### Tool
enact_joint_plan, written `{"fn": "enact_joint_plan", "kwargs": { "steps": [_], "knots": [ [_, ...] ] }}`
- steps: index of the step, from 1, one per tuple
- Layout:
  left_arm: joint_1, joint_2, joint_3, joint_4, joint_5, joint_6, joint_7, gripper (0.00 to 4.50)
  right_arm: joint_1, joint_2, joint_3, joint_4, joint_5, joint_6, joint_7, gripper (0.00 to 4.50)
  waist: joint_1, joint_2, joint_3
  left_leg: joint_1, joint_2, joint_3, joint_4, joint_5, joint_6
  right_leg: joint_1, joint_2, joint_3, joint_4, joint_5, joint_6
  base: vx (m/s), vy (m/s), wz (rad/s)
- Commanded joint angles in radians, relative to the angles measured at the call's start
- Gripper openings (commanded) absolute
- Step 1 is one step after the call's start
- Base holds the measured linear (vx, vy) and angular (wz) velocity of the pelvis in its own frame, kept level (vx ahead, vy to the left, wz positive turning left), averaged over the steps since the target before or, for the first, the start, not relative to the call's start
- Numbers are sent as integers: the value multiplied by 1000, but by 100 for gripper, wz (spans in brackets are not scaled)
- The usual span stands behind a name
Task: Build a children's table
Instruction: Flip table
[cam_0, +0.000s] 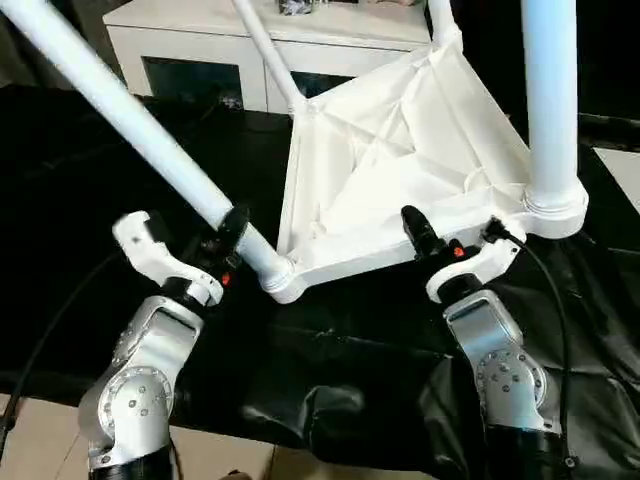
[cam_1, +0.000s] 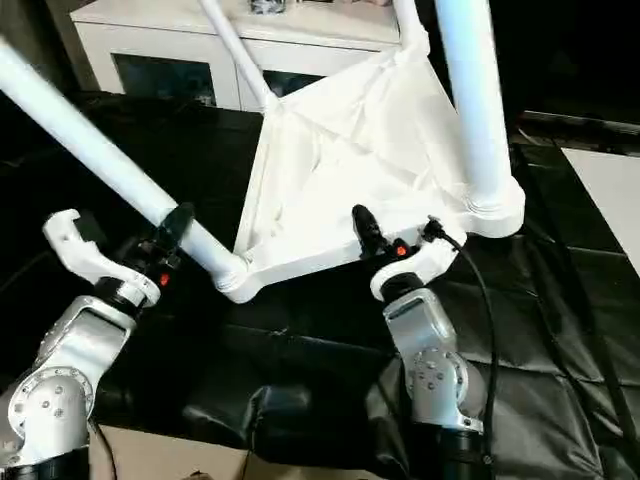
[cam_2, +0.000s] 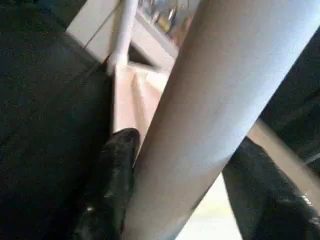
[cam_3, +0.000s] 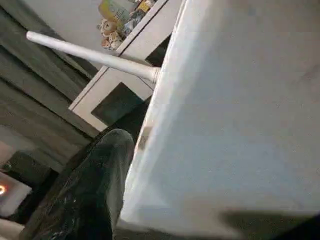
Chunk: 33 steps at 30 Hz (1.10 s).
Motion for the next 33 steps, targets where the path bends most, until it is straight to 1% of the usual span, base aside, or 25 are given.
{"fn": "enact_joint_plan", "kwargs": {
  "steps": [1,3,4,6,7,8,9,10,11,12,15,16,17,18,20,21,22,23,24,25,26,27,29,30,33],
  "knots": [
    [-20,16,10,-23,-15,-17,-14,307,21,-62,88,-86,-173,-18,20,247,3,-12,-60,9,-3,10,-67,-108,4,53,-9,18,-49,-67,-86,0,0,0],
    [-18,50,33,-16,-23,-12,-34,319,43,-87,110,-140,-225,-29,2,247,3,-11,-59,8,-4,10,-68,-99,7,52,-9,18,-48,-66,-77,0,0,0],
    [-18,58,42,-12,-23,-13,-34,325,49,-95,116,-157,-237,-32,0,247,3,-11,-59,8,-4,10,-68,-99,7,52,-9,18,-48,-66,-77,0,0,0],
    [-17,97,76,5,11,-30,-24,353,71,-129,136,-215,-276,-39,-3,247,1,-11,-57,10,-3,10,-69,-119,-2,52,-8,18,-51,-96,-64,0,0,0],
    [-17,98,80,7,13,-31,-22,360,73,-130,136,-219,-277,-40,-5,247,2,-10,-55,12,-3,10,-71,-136,-7,51,-7,19,-54,-120,-50,0,0,0],
    [-18,108,97,15,22,-37,-12,363,80,-135,132,-241,-285,-45,-16,247,1,-12,-55,11,-4,10,-71,-141,-11,51,-7,19,-55,-131,-44,0,0,0],
    [-17,112,102,18,21,-39,-8,366,83,-138,131,-249,-289,-49,-22,247,4,-7,-52,19,-2,12,-72,-171,-19,41,-8,20,-61,-171,-39,0,0,0],
    [-16,127,111,33,44,-49,9,375,84,-139,121,-262,-298,-52,-42,247,5,-6,-51,20,-1,12,-72,-186,-23,39,-6,21,-62,-188,-38,0,0,0],
    [-17,147,125,54,75,-65,33,387,81,-142,106,-280,-310,-48,-74,247,10,-4,-49,25,0,11,-76,-220,-32,35,-6,21,-66,-226,-29,0,0,0],
    [-19,158,134,65,86,-74,48,387,77,-146,99,-288,-314,-43,-91,247,12,-8,-45,26,-1,9,-82,-279,-44,32,-6,22,-73,-301,-7,0,0,0],
    [-32,187,154,92,107,-92,76,418,57,-161,85,-303,-339,-16,-148,247,14,-6,-44,33,-3,5,-86,-341,-60,26,-4,23,-79,-362,9,0,0,0],
    [-35,192,158,97,112,-95,83,422,53,-165,83,-305,-343,-7,-158,247,14,-8,-45,35,-3,3,-87,-355,-65,26,-4,23,-80,-369,17,0,0,0],
    [-38,196,158,102,115,-94,85,424,50,-168,82,-306,-347,-1,-165,246,14,-8,-45,35,-3,1,-87,-354,-66,27,-4,24,-79,-362,19,0,0,0],
    [-47,210,161,119,136,-90,98,424,39,-182,77,-308,-362,22,-190,245,13,-12,-45,28,-4,0,-88,-338,-67,31,-4,24,-77,-345,22,0,0,0],
    [-55,220,163,134,147,-81,102,424,27,-193,72,-310,-379,49,-211,243,13,-11,-48,28,-6,0,-86,-318,-70,31,-3,28,-72,-323,26,0,0,0],
    [-58,225,161,142,151,-78,106,424,15,-200,65,-314,-392,70,-225,239,15,-11,-48,30,-7,1,-85,-309,-76,30,0,29,-73,-313,29,0,0,0],
    [-62,228,160,149,155,-83,117,424,-2,-206,55,-316,-390,86,-233,239,11,-10,-49,30,-8,2,-85,-314,-77,28,1,32,-71,-307,25,0,0,0],
    [-62,228,160,149,155,-83,117,424,-2,-206,55,-316,-390,86,-233,231,11,-11,-49,28,-9,1,-85,-312,-79,30,1,32,-71,-304,25,0,0,0],
    [-62,231,153,152,158,-83,121,424,-28,-219,43,-321,-388,107,-245,224,13,-12,-53,29,-8,1,-83,-300,-80,31,1,33,-69,-282,24,0,0,0],
    [-62,229,144,152,150,-73,114,424,-46,-227,37,-327,-391,120,-261,219,12,-12,-54,29,-7,0,-83,-290,-81,31,0,32,-65,-249,13,0,0,0],
    [-62,227,140,151,147,-71,111,424,-50,-229,36,-329,-393,122,-266,215,10,-14,-55,24,-8,-1,-84,-279,-83,37,1,31,-62,-227,8,0,0,0],
    [-61,224,134,151,151,-72,112,424,-57,-233,37,-332,-396,128,-273,215,10,-16,-56,26,-8,1,-82,-277,-81,35,1,32,-62,-218,7,0,0,0],
    [-59,219,123,149,151,-66,113,424,-68,-240,38,-341,-399,141,-288,207,9,-19,-57,25,-8,2,-80,-260,-78,37,0,33,-60,-195,-2,0,0,0],
    [-58,218,119,148,150,-64,114,424,-71,-242,39,-344,-401,147,-295,201,9,-18,-57,25,-8,3,-79,-249,-78,37,0,33,-59,-180,-7,0,0,0],
    [-59,207,112,150,158,-63,122,424,-96,-257,66,-372,-455,172,-306,190,7,-21,-56,24,-8,4,-78,-240,-80,39,2,34,-57,-171,-14,0,0,0]
  ]
}}
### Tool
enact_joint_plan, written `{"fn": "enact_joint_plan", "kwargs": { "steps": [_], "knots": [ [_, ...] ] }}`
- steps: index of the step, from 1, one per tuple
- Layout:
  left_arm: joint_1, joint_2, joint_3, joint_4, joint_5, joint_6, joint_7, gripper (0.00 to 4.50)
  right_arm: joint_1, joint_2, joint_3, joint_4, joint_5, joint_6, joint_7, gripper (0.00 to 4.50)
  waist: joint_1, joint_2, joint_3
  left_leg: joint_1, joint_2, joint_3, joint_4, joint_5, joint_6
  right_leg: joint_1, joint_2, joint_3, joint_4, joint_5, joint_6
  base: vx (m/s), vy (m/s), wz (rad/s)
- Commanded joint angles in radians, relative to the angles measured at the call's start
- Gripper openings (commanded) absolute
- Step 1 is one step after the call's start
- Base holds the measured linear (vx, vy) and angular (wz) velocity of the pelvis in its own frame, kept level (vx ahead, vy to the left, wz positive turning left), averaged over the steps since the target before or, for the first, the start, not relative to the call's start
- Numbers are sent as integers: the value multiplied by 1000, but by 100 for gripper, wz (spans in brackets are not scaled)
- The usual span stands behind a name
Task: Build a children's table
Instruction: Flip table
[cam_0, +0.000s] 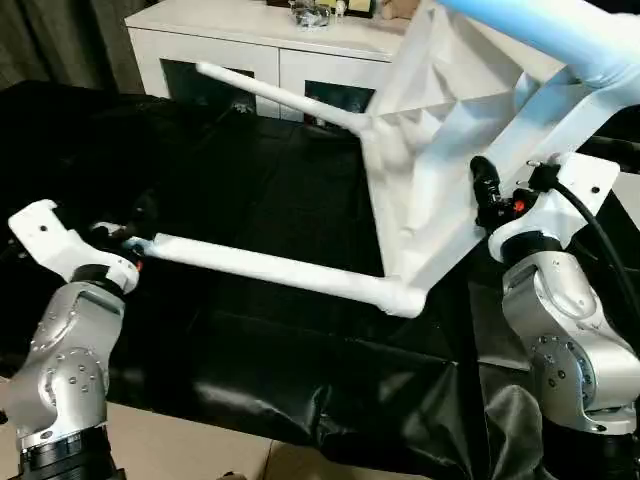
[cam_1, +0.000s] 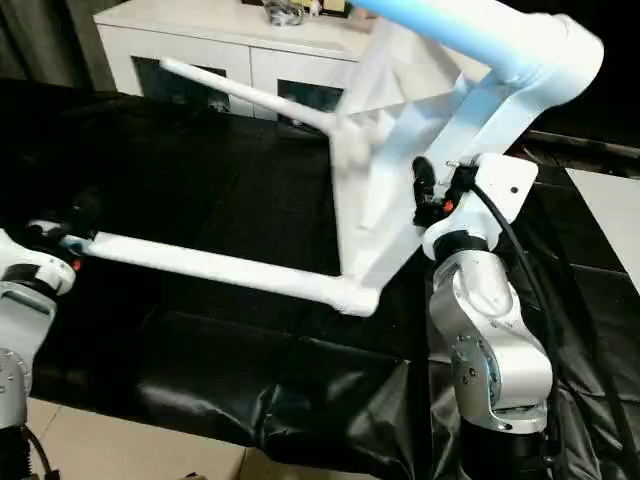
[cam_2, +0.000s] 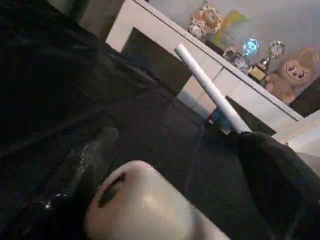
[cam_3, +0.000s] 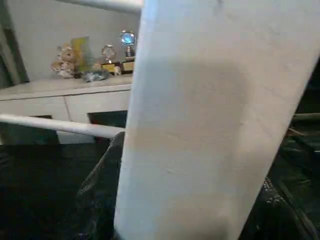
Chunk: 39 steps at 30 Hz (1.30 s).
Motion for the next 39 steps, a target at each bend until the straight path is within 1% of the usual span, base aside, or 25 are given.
{"fn": "enact_joint_plan", "kwargs": {
  "steps": [1,2,4,8,10,11,14,15,16,18,19,21,22,23,25,27,28,29,30,31,32,33,35,38,39],
  "knots": [
    [0,-5,-16,3,11,11,12,424,-17,-29,9,-35,-77,31,-24,187,-10,10,-48,13,-6,4,-79,-231,-80,27,-7,11,-57,-160,-29,0,0,0],
    [-1,-3,-24,9,15,17,6,424,-15,-36,33,-48,-112,44,-28,187,-9,6,-47,14,-5,5,-79,-225,-81,27,-7,12,-57,-161,-27,0,0,0],
    [3,4,-44,17,30,21,-4,424,-5,-38,77,-54,-143,57,-29,183,-10,8,-46,14,-5,5,-79,-226,-82,26,-7,13,-58,-166,-25,0,0,0],
    [15,29,-82,28,71,20,-26,424,6,-50,169,-36,-147,119,-6,169,-14,9,-43,16,-4,3,-82,-256,-88,24,-6,14,-61,-199,-15,0,0,0],
    [20,38,-87,29,80,16,-36,424,11,-40,171,-32,-148,133,-12,169,-24,7,-42,16,-4,1,-84,-290,-89,22,-6,14,-65,-235,-12,0,0,0],
    [20,38,-87,29,80,16,-36,424,11,-40,171,-32,-148,133,-12,169,-26,3,-42,16,-4,1,-84,-294,-88,22,-6,13,-65,-242,-13,0,0,0],
    [36,94,-136,2,96,12,-127,424,15,-16,164,-29,-155,158,-11,169,-30,3,-41,16,-4,0,-85,-308,-84,18,-7,14,-67,-268,-15,0,0,0],
    [50,126,-177,-20,107,11,-185,424,18,-4,159,-28,-148,159,-5,169,-30,1,-41,19,-3,-1,-86,-313,-84,15,-7,15,-68,-271,-14,0,0,0],
    [69,172,-236,-49,129,7,-260,424,23,8,154,-26,-139,150,6,200,-32,3,-41,19,-1,-1,-88,-317,-87,15,-7,15,-65,-266,-18,0,0,0],
    [81,212,-288,-71,156,-6,-316,424,26,10,158,-23,-136,127,20,234,-33,6,-40,21,1,-1,-90,-320,-90,12,-6,15,-63,-249,-24,0,0,0],
    [92,261,-348,-99,189,-33,-384,437,32,6,165,-22,-135,115,29,233,-35,5,-40,20,1,-2,-90,-325,-92,15,-6,15,-61,-240,-29,0,0,0],
    [89,360,-466,-153,289,-159,-531,450,65,-14,180,-17,-141,67,55,249,-32,1,-40,17,1,-3,-92,-335,-80,17,-11,16,-67,-266,-23,0,0,0],
    [85,380,-488,-161,312,-190,-558,450,73,-19,181,-15,-141,55,62,249,-32,3,-38,20,4,-3,-93,-349,-81,12,-11,17,-67,-277,-24,0,0,0],
    [79,406,-517,-171,343,-230,-596,450,86,-26,181,-11,-142,36,72,249,-33,0,-38,19,4,-5,-94,-351,-77,13,-12,17,-69,-275,-26,0,0,0],
    [44,445,-564,-183,401,-323,-666,450,126,-47,175,9,-148,-41,114,277,-36,3,-35,18,4,-3,-96,-363,-83,14,-11,18,-64,-271,-36,0,0,0],
    [32,444,-566,-181,409,-341,-669,450,136,-50,170,15,-155,-61,124,282,-37,2,-35,20,4,-1,-93,-371,-84,13,-12,19,-63,-268,-48,0,0,0],
    [-4,444,-576,-184,436,-385,-671,450,164,-64,165,34,-174,-131,149,287,-38,5,-36,16,2,-1,-93,-355,-87,17,-12,20,-59,-255,-59,0,0,0],
    [-22,443,-580,-185,447,-412,-677,450,177,-67,159,44,-179,-171,164,303,-36,2,-36,16,3,1,-92,-363,-83,14,-14,21,-66,-267,-57,0,0,0],
    [-29,443,-581,-185,450,-422,-680,450,182,-67,157,48,-180,-185,170,316,-36,4,-37,18,3,2,-89,-362,-79,14,-15,21,-63,-259,-63,0,0,0],
    [-52,443,-580,-182,461,-450,-675,450,200,-75,154,57,-195,-241,177,316,-35,4,-36,14,2,1,-90,-350,-76,18,-14,21,-61,-256,-69,0,0,0],
    [-81,443,-574,-169,469,-499,-673,450,228,-83,144,69,-205,-331,189,326,-34,2,-37,14,3,1,-88,-345,-74,18,-16,21,-60,-256,-72,0,0,0],
    [-81,443,-574,-169,469,-499,-673,450,228,-83,144,69,-205,-331,189,326,-33,3,-37,14,4,2,-87,-342,-71,18,-16,21,-61,-253,-74,0,0,0],
    [-99,447,-570,-153,481,-543,-681,450,255,-87,126,80,-223,-413,178,335,-34,4,-36,12,3,2,-87,-332,-69,19,-14,20,-58,-241,-80,0,0,0],
    [-129,443,-547,-108,544,-674,-657,450,295,-91,92,80,-256,-534,165,358,-35,5,-36,12,3,3,-86,-338,-62,19,-12,20,-60,-241,-80,0,0,0],
    [-141,438,-537,-106,542,-687,-650,450,303,-97,85,69,-266,-557,164,358,-33,11,-37,13,3,1,-87,-339,-63,20,-13,20,-58,-238,-81,0,0,0]
  ]
}}
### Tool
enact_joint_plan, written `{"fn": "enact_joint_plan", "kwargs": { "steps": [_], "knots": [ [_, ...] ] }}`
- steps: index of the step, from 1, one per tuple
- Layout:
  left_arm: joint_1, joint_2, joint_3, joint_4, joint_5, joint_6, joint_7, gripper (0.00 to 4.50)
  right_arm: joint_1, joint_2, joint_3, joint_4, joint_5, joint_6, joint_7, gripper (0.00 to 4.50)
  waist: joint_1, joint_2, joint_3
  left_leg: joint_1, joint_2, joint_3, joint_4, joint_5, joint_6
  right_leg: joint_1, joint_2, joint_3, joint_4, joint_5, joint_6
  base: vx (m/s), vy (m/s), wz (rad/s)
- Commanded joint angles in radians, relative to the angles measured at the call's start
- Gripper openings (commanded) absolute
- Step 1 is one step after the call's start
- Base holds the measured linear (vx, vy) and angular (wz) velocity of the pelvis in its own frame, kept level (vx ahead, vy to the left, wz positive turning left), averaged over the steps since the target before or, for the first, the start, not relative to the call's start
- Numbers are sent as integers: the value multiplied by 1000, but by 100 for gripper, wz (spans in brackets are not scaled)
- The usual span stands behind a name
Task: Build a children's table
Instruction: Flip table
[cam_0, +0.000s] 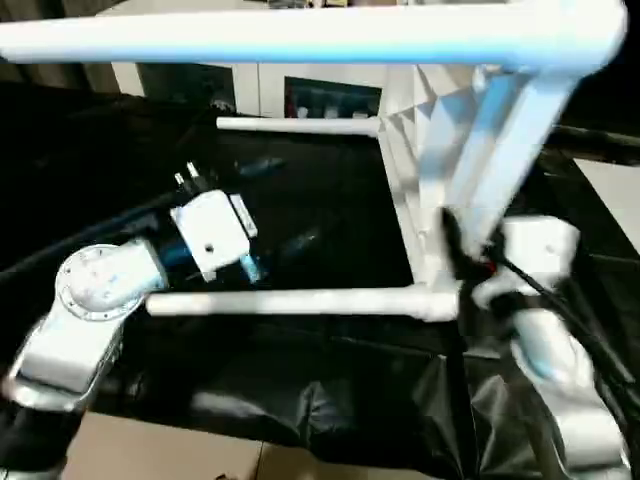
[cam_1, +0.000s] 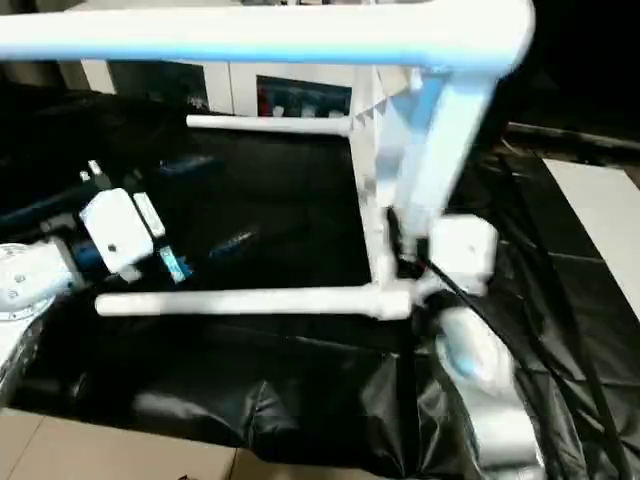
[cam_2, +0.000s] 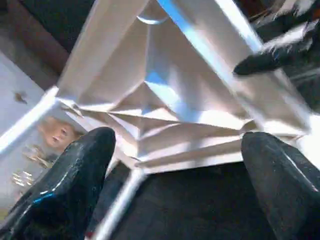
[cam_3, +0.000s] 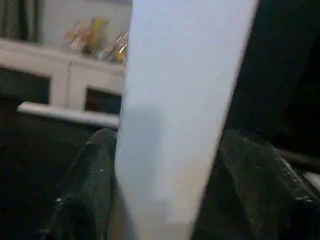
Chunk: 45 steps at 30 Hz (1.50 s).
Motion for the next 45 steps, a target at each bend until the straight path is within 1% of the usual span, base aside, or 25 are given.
{"fn": "enact_joint_plan", "kwargs": {
  "steps": [1,3,4,5,6,7,9,10,11,13,14,15,20,22,25,27,33,34,35,36,38,40,41,42,45],
  "knots": [
    [-41,-4,26,10,18,-53,11,450,9,-17,-43,-16,-27,-75,-6,358,0,18,-44,14,2,1,-86,-346,-60,26,-16,16,-66,-228,-79,0,0,0],
    [-64,4,35,27,86,-121,61,450,16,-23,-53,-30,-36,-95,-3,358,-1,19,-44,14,2,1,-86,-355,-56,26,-16,15,-66,-222,-84,0,0,0],
    [-72,3,39,40,89,-141,64,450,17,-23,-58,-32,-35,-110,3,358,-1,26,-42,14,1,-1,-87,-360,-55,28,-15,15,-65,-223,-86,0,0,0],
    [-76,10,43,48,124,-169,89,450,19,-26,-57,-42,-26,-123,20,358,-3,28,-43,15,1,-1,-86,-361,-54,28,-16,15,-64,-219,-88,0,0,0],
    [-80,18,40,66,147,-179,96,450,22,-40,-21,-41,-9,-135,78,358,-4,29,-42,14,1,-1,-86,-375,-50,27,-16,15,-66,-232,-89,0,0,0],
    [-81,25,33,77,165,-183,99,450,26,-59,14,-38,-15,-134,115,358,-6,26,-42,14,1,-1,-86,-384,-44,28,-14,14,-68,-243,-88,0,0,0],
    [-83,28,29,89,186,-198,107,450,33,-77,55,-33,-27,-157,154,358,-7,24,-39,12,1,0,-85,-387,-35,28,-17,16,-70,-270,-87,0,0,0],
    [-86,25,31,102,197,-222,112,450,36,-78,66,-27,-36,-185,164,358,-7,34,-40,12,1,-2,-86,-391,-37,27,-20,16,-73,-283,-93,0,0,0],
    [-88,11,37,109,187,-234,114,450,44,-76,84,-24,-33,-186,182,358,-8,31,-40,11,1,-2,-85,-390,-36,28,-20,16,-73,-286,-94,0,0,0],
    [-103,-14,36,124,170,-264,106,450,66,-60,127,-32,-6,-192,229,358,-9,34,-40,12,4,-4,-87,-403,-34,26,-20,16,-72,-286,-115,0,0,0],
    [-106,-17,35,124,174,-275,109,450,69,-64,139,-37,-15,-208,237,378,-10,34,-40,11,3,-4,-88,-408,-31,27,-20,15,-72,-287,-119,0,0,0],
    [-109,-20,36,122,178,-285,115,450,71,-69,148,-40,-30,-224,238,378,-9,35,-40,12,4,-5,-87,-412,-29,26,-20,15,-72,-282,-124,0,0,0],
    [-138,-24,49,125,216,-341,174,450,72,-69,144,-35,-64,-262,229,415,-7,33,-38,12,5,-4,-88,-415,-24,26,-20,16,-72,-286,-124,0,0,0],
    [-162,-24,88,131,244,-397,220,450,73,-74,131,-44,-82,-279,226,437,-6,33,-39,13,4,-3,-86,-405,-25,26,-19,16,-72,-275,-121,0,0,0],
    [-169,-22,120,142,252,-450,233,450,68,-82,129,-51,-94,-292,243,444,-5,33,-40,12,4,-4,-86,-394,-25,29,-20,15,-70,-259,-123,0,0,0],
    [-161,-23,141,143,243,-496,244,450,71,-90,133,-52,-94,-318,260,444,-5,37,-40,12,5,-5,-86,-393,-24,28,-20,15,-68,-248,-125,0,0,0],
    [-165,-2,171,160,338,-541,324,450,48,-105,209,-33,-83,-255,345,444,-8,35,-39,12,5,-6,-86,-414,-16,29,-18,14,-67,-259,-128,0,0,0],
    [-170,9,189,176,408,-553,360,450,35,-106,256,-39,-48,-199,404,444,-9,36,-38,13,5,-7,-86,-418,-17,27,-19,14,-68,-273,-125,0,0,0],
    [-170,9,189,176,408,-553,360,450,35,-106,256,-39,-48,-199,404,444,-10,36,-38,12,6,-8,-86,-422,-15,27,-20,14,-69,-283,-121,0,0,0],
    [-175,14,209,195,444,-553,384,450,26,-112,287,-42,-43,-170,439,444,-8,37,-38,14,7,-8,-85,-421,-17,25,-21,15,-70,-286,-121,0,0,0],
    [-181,20,228,208,490,-545,413,450,22,-115,295,-40,-21,-141,464,444,-9,34,-39,12,6,-8,-85,-416,-18,26,-19,15,-69,-280,-121,0,0,0],
    [-192,44,253,233,561,-514,459,450,18,-112,297,-34,3,-112,484,444,-7,37,-39,14,6,-10,-85,-415,-20,24,-19,15,-67,-276,-124,0,0,0],
    [-196,56,258,246,578,-501,471,450,14,-110,295,-29,-3,-117,482,444,-6,38,-38,15,6,-11,-85,-417,-24,22,-20,15,-67,-277,-125,0,0,0],
    [-197,69,260,261,598,-495,486,450,9,-106,292,-23,-13,-122,479,444,-6,35,-39,15,6,-11,-85,-416,-25,22,-20,14,-67,-277,-125,0,0,0],
    [-198,84,274,273,633,-482,520,450,-1,-98,292,-12,-15,-116,478,444,-4,37,-41,14,6,-12,-85,-396,-27,24,-21,15,-63,-241,-136,0,0,0]
  ]
}}
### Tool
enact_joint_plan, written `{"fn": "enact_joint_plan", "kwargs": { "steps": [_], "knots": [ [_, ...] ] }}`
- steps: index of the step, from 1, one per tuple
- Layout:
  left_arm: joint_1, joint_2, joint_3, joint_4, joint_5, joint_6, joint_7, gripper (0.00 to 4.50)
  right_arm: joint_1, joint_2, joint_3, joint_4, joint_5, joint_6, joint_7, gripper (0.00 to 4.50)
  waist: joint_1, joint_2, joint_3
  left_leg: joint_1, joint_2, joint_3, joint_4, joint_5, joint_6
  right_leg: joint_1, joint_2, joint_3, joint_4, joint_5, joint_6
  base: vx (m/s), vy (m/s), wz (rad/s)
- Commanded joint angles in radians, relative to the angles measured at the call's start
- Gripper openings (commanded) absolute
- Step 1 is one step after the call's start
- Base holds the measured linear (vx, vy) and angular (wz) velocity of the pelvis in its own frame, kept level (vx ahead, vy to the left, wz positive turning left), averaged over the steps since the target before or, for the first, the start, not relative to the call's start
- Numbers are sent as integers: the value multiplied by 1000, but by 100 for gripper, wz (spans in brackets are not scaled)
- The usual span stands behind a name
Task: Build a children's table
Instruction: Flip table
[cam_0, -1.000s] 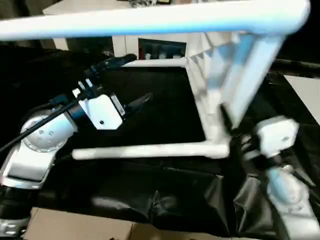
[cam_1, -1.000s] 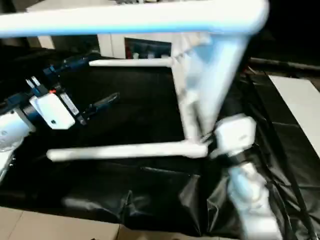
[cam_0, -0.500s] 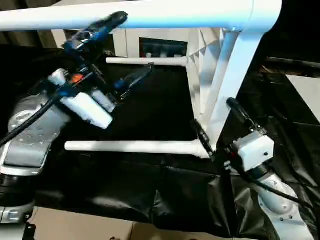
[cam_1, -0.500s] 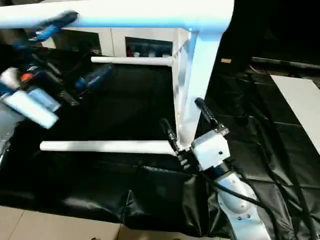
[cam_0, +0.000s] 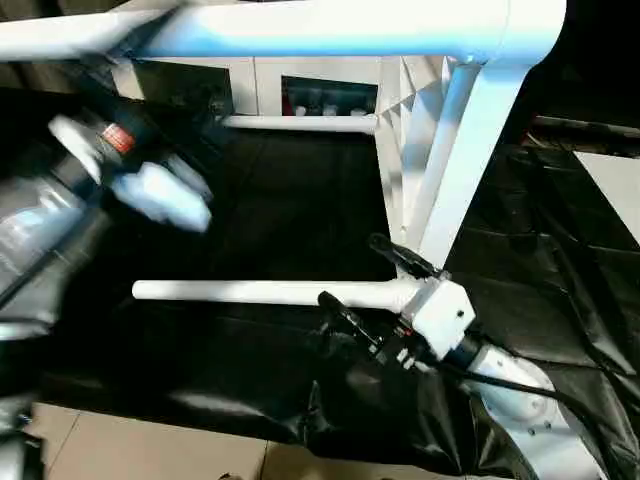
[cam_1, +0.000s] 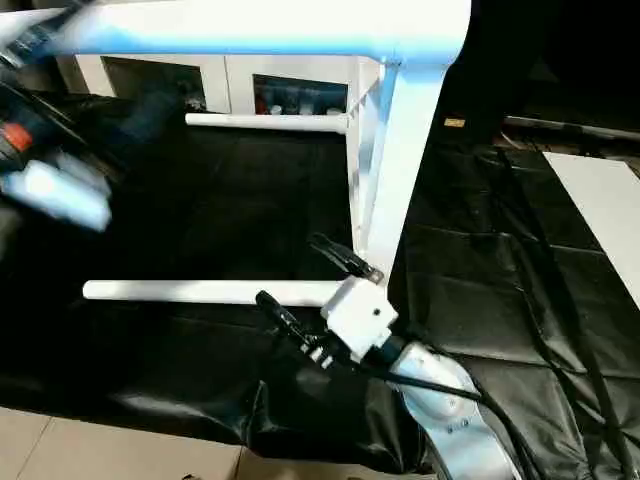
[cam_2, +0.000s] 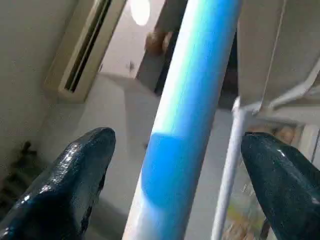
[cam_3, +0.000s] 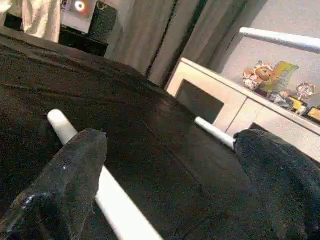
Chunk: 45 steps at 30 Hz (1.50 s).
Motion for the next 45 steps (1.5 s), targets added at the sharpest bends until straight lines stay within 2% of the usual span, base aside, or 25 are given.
{"fn": "enact_joint_plan", "kwargs": {
  "steps": [1,4,12,17,18,21,24,27,34,35,39,41,44,45],
  "knots": [
    [-14,19,20,12,63,23,47,450,-16,8,-12,24,10,23,1,444,2,16,-48,11,6,-4,-84,-389,-25,22,-21,16,-64,-224,-139,0,0,0],
    [-20,41,44,53,114,47,94,450,-28,21,-9,29,10,48,4,444,4,17,-49,10,4,-5,-84,-377,-22,25,-22,16,-62,-210,-145,0,0,0],
    [-30,79,43,140,145,120,132,450,-35,27,-2,22,9,62,16,444,11,21,-50,16,5,-6,-85,-386,-26,22,-23,16,-61,-205,-152,0,0,0],
    [-43,85,34,170,133,125,147,450,-32,35,1,-11,95,100,77,444,20,24,-50,16,6,-7,-86,-398,-23,21,-24,16,-61,-213,-152,0,0,0],
    [-46,87,31,177,129,126,150,422,-33,36,0,-16,109,108,85,450,22,24,-51,19,6,-7,-85,-402,-24,20,-24,16,-62,-211,-152,0,0,0],
    [-54,90,26,187,110,126,144,415,-36,37,0,-18,120,111,94,450,25,22,-50,16,6,-8,-86,-398,-28,21,-25,16,-60,-208,-152,0,0,0],
    [-54,91,24,190,88,126,135,379,-30,46,-5,-22,129,109,91,450,26,21,-50,15,6,-7,-86,-394,-30,20,-26,16,-61,-217,-152,0,0,0],
    [-55,94,20,197,76,128,125,372,-28,56,-13,-27,143,116,93,450,26,19,-50,15,6,-7,-87,-396,-31,21,-26,16,-61,-220,-151,0,0,0],
    [-56,97,13,203,48,146,102,299,-26,61,-16,-29,156,123,98,450,27,20,-51,15,6,-7,-86,-382,-32,22,-27,16,-59,-209,-150,0,0,0],
    [-56,97,12,203,44,148,100,285,-25,61,-16,-29,156,123,98,450,28,21,-51,15,6,-7,-87,-385,-34,21,-27,16,-59,-214,-150,0,0,0],
    [-56,93,5,202,2,165,61,276,-22,62,-16,-30,150,122,95,450,28,20,-50,15,5,-7,-87,-393,-34,20,-27,17,-61,-226,-149,0,0,0],
    [-56,93,3,201,-1,173,52,248,-21,62,-16,-30,149,123,93,450,28,20,-49,16,6,-7,-88,-407,-37,19,-27,16,-63,-245,-145,0,0,0],
    [-55,95,0,196,-5,182,44,234,-19,62,-16,-32,148,123,90,450,28,20,-47,17,5,-8,-89,-423,-38,18,-28,17,-66,-279,-137,0,0,0],
    [-54,95,-3,191,-13,191,33,209,-17,63,-16,-31,144,121,87,450,29,20,-47,17,5,-8,-89,-430,-39,17,-28,17,-67,-293,-134,0,0,0]
  ]
}}
